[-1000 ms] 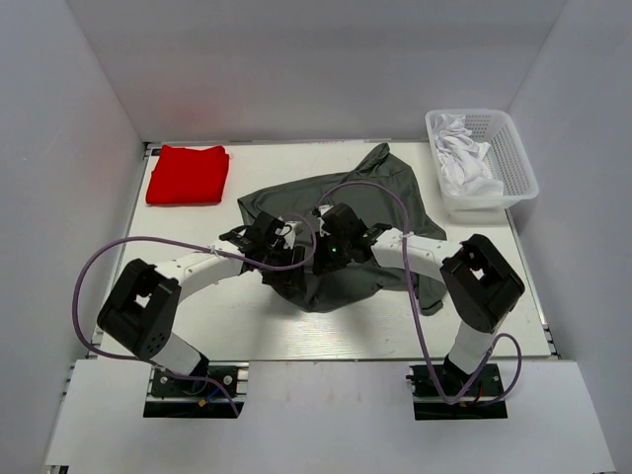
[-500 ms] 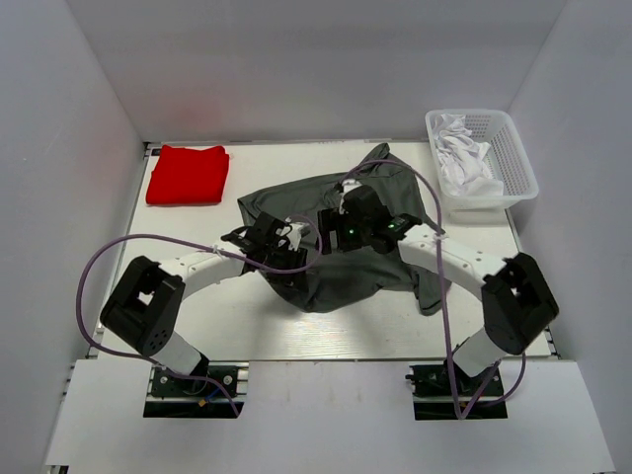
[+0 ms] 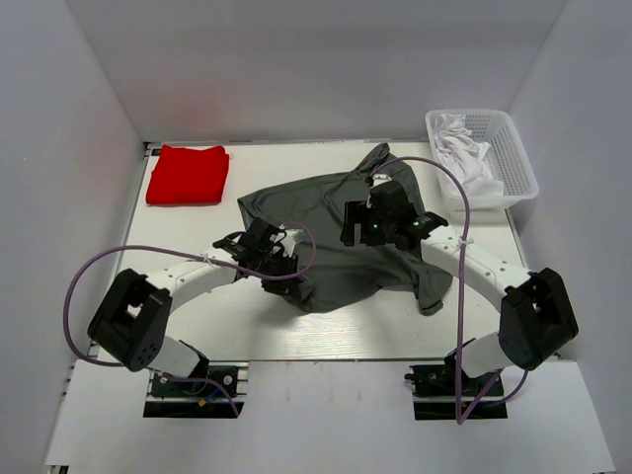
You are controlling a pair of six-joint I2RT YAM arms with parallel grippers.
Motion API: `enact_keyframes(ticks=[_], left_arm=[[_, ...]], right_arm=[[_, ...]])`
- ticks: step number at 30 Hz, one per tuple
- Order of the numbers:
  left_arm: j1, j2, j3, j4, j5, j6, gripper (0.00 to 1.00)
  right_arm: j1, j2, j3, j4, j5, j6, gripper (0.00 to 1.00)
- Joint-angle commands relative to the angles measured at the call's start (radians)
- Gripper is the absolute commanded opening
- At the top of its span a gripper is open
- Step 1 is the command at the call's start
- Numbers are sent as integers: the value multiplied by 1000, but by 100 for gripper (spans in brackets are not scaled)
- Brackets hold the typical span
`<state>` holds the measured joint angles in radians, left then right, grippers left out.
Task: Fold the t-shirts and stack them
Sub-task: Flatten out the tshirt
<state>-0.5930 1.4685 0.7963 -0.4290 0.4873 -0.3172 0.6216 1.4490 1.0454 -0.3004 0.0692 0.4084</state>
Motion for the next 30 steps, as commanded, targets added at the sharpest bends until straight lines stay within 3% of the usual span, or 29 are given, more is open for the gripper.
enact_keyframes(ticks=[1,5,9,12,17,26,30], left_arm=[[-5,-60,-3,-91,-29,-46,25],[-5,-69,-12,-189,-82,-82,19],[-5,-96,-12,-293,-209,-172,0],[-5,-149,-40,-338,-268,-355,0],[5,-269,-155,-277,-254,-503,0],[5,-320,-128,-225,-282,-494,0],[5,-329,-128,-226,-282,-494,0]], right_arm=[[-19,-33,-10,3,12,10,89],[-39,-45,-18,-14,24,16,89],[-56,-67,-41,-29,49,39,89],[-77,-71,-56,-51,58,75,89],[-98,-124,-107,-75,99,136,89],[-132,-243,-203,-364,248,271,89],[-163,-331,-298,-550,300,450,89]])
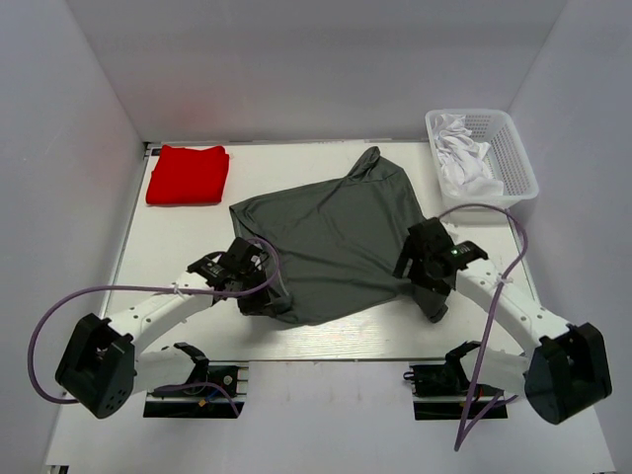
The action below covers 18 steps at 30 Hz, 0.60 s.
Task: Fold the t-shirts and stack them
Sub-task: Flatten out the tshirt
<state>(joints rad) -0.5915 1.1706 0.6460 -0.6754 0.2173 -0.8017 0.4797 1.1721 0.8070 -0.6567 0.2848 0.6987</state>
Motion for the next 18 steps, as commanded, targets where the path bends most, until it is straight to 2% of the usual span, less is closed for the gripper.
enact_keyframes(ticks=[1,5,7,10,13,14,18], left_arm=[[4,-40,23,20,-22,-10,0],[4,-72,32,8,-53,-10,0],[4,-103,52,-4,-73,-10,0],[4,-115,52,-4,-90,-10,0],[4,-133,52,-4,-108,-19,0],[4,-134,52,-4,-117,-28,0],[4,-134,52,6,-118,-28,0]], right_arm=[[-29,-81,-74,-198,73,173,89],[-82,-117,-138,-264,54,263,89],[-104,-114,-152,-328,77,330,79],[-127,-144,-161,-362,106,392,72],[-151,-179,-187,-354,174,429,72],[-154,-184,-190,-344,204,418,76],[-181,-155,-184,-135,186,244,82]])
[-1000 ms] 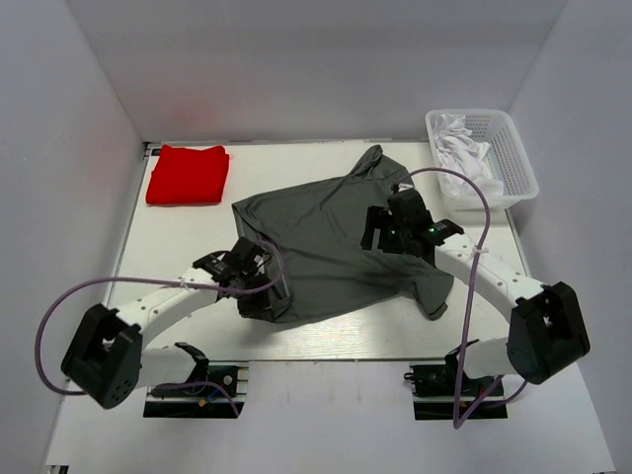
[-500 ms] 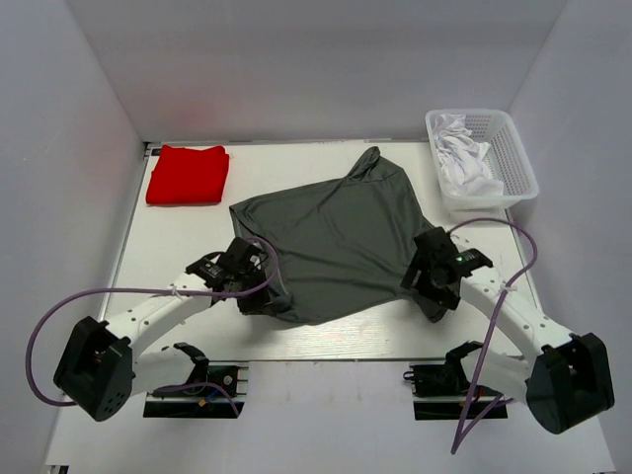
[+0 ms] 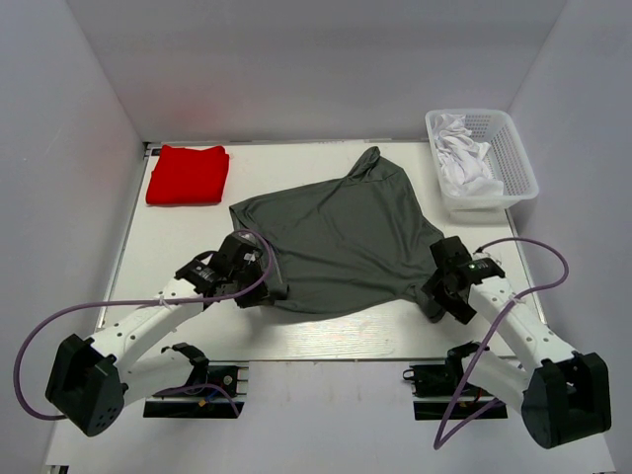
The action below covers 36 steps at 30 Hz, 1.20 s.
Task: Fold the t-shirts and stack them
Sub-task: Flatten out the tshirt
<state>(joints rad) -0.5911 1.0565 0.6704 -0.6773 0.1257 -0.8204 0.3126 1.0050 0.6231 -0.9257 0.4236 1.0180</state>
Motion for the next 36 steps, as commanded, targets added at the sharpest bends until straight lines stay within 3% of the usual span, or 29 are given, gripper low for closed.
enact_keyframes(ticks=[1,2,5,12,13,15,16,24,29,31,34,36], left_arm=[[4,-6,28,8,-26,-10,0],[4,-6,28,8,-26,-10,0],[4,13,28,8,-26,-19,0],[4,31,28,28,-35,-29,0],[4,31,28,28,-35,-29,0],[4,42,38,28,-35,-29,0],[4,42,38,28,-46,-29,0],[4,54,49,50,-55,-20,0],[4,54,40,70,-55,-20,0],[4,65,49,70,-55,-20,0],[4,74,58,70,-55,-20,0],[4,85,58,61,-55,-20,0]], right_arm=[[-17,23,4,168,14,-108,82],[-20,58,3,300,-9,-222,82],[-24,151,30,364,-109,-274,81],[-35,261,26,383,-169,-299,68],[-35,257,23,383,-174,-292,41],[-38,236,27,386,-184,-302,21],[-38,231,36,383,-196,-299,0],[-33,282,312,179,-180,-331,0],[-38,512,516,119,-207,-361,3],[-38,561,593,160,-224,-380,13],[-37,713,685,200,-238,-416,43],[-38,721,725,211,-238,-455,53]])
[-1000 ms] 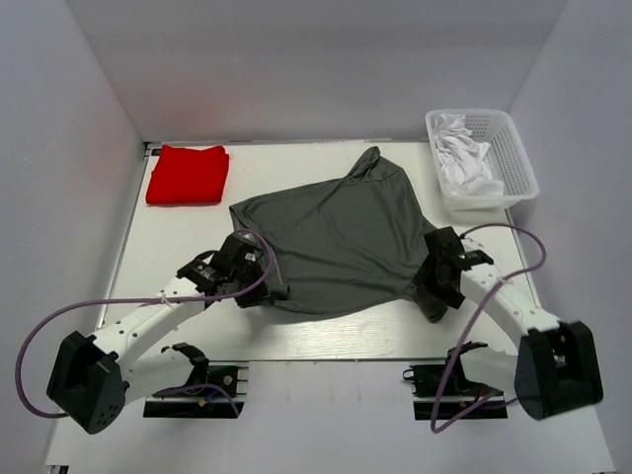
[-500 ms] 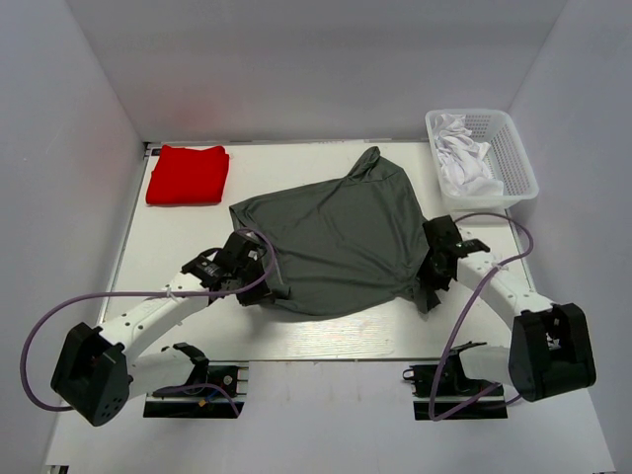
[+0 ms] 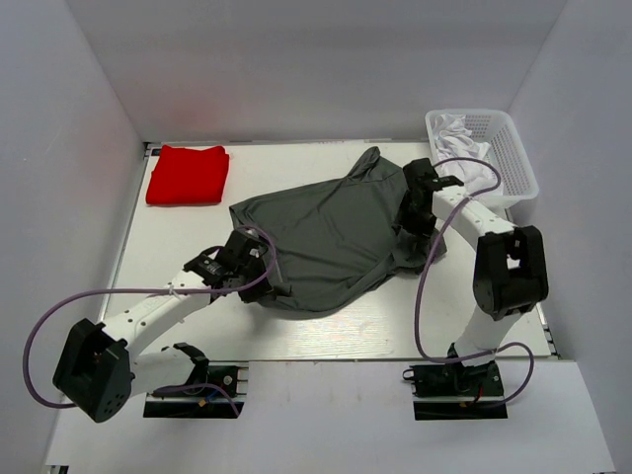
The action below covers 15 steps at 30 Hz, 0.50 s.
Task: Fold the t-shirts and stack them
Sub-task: Flatten out the tshirt
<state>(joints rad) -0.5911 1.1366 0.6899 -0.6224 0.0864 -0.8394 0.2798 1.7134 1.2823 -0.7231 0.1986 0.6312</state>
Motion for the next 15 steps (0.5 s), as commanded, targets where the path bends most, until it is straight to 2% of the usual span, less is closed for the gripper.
enact_keyframes(ticks=[1,2,3,5,9,15], left_arm=[[4,5,39,6,-16,-1,0],[4,5,39,6,-16,-1,0],[4,5,39,6,-16,-1,0],[4,5,39,26,-16,-1,0],[4,25,39,26,-7,-1,0],[4,46,39,26,4,8,0]], right_arm=[[-5,12,66,13,-11,-80,57],[-8,-13,46,20,-8,-117,63],[-8,-30,34,24,5,-125,81],[-11,-107,-41,37,33,-151,87],[-33,-245,-172,47,50,-145,88],[-112,-279,-319,82,-19,-123,82]])
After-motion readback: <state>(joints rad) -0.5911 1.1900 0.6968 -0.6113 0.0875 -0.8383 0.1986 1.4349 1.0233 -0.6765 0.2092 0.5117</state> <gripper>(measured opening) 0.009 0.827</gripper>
